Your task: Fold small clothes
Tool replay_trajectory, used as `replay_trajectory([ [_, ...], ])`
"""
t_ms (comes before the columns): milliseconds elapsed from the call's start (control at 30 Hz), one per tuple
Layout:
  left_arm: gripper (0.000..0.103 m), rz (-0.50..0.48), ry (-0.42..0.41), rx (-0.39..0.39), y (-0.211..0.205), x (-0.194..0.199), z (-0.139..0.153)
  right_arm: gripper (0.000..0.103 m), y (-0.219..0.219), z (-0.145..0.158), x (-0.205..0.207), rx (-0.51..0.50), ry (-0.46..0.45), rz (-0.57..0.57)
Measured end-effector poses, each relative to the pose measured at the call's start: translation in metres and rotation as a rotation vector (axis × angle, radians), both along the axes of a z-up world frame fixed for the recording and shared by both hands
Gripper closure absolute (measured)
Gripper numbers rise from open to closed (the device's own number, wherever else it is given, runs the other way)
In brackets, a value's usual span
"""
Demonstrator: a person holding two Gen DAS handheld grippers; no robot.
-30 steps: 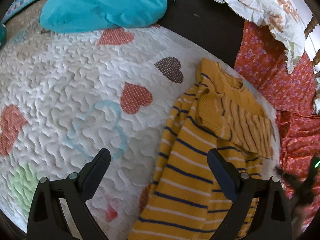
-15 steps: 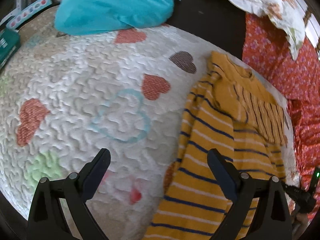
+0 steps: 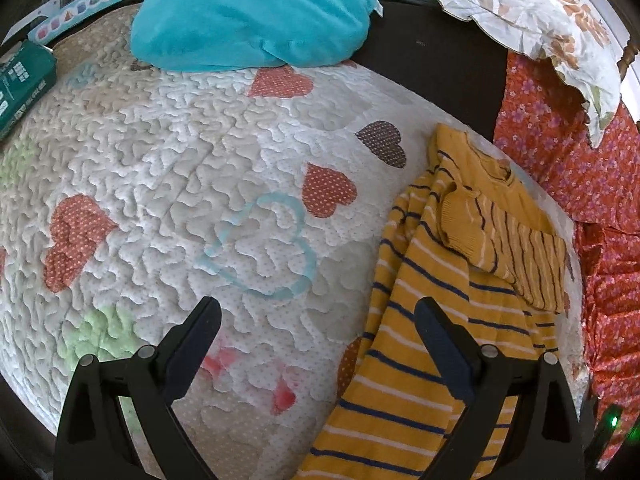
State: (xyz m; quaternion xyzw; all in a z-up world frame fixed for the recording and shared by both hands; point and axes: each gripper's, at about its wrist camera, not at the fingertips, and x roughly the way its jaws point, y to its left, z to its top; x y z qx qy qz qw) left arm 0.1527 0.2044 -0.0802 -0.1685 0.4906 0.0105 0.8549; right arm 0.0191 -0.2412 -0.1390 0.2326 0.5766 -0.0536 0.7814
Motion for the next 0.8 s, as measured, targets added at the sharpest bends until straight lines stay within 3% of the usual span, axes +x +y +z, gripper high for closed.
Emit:
replay_trajectory([
  [33,0.006,0.011,-0.001,0.015,0.001,-0.001,0.001,0.076,0.012,-0.001,-0.003,-0.046,0.013,0.046],
  [67,0.006,0.025,-0.002,0.031,0.004,-0.002,0.001,0.081,0.013,-0.002,-0.003,-0.096,0.018,0.061],
  [167,0.006,0.084,0.013,0.066,0.018,-0.004,0.001,0.077,0.020,0.019,-0.001,-0.283,0.015,0.019],
  [233,0.006,0.135,0.023,0.066,0.032,-0.003,0.003,0.074,0.035,0.047,0.004,-0.368,-0.078,0.027],
  [267,0.006,0.162,0.021,0.068,0.040,-0.003,0.004,0.074,0.047,0.060,0.009,-0.363,-0.128,0.054],
  [333,0.006,0.230,-0.001,0.086,0.060,-0.005,0.012,0.074,0.078,0.074,0.024,-0.262,-0.193,0.144],
  [400,0.006,0.293,-0.015,0.116,0.075,-0.009,0.016,0.066,0.131,0.077,0.043,-0.084,-0.214,0.307],
  [467,0.006,0.369,-0.018,0.144,0.095,-0.014,0.019,0.053,0.175,0.075,0.044,0.010,-0.213,0.440],
  [500,0.006,0.400,-0.012,0.143,0.105,-0.017,0.018,0.053,0.212,0.072,0.044,0.057,-0.212,0.541],
  [600,0.006,0.473,0.008,0.106,0.131,-0.024,0.014,0.048,0.282,0.063,0.017,0.065,-0.223,0.764],
  [667,0.006,0.512,0.015,0.088,0.143,-0.029,0.013,0.045,0.324,0.052,-0.003,0.009,-0.229,0.923],
  [800,0.006,0.546,0.014,0.067,0.153,-0.033,0.014,0.045,0.371,0.022,-0.030,-0.084,-0.219,1.102],
])
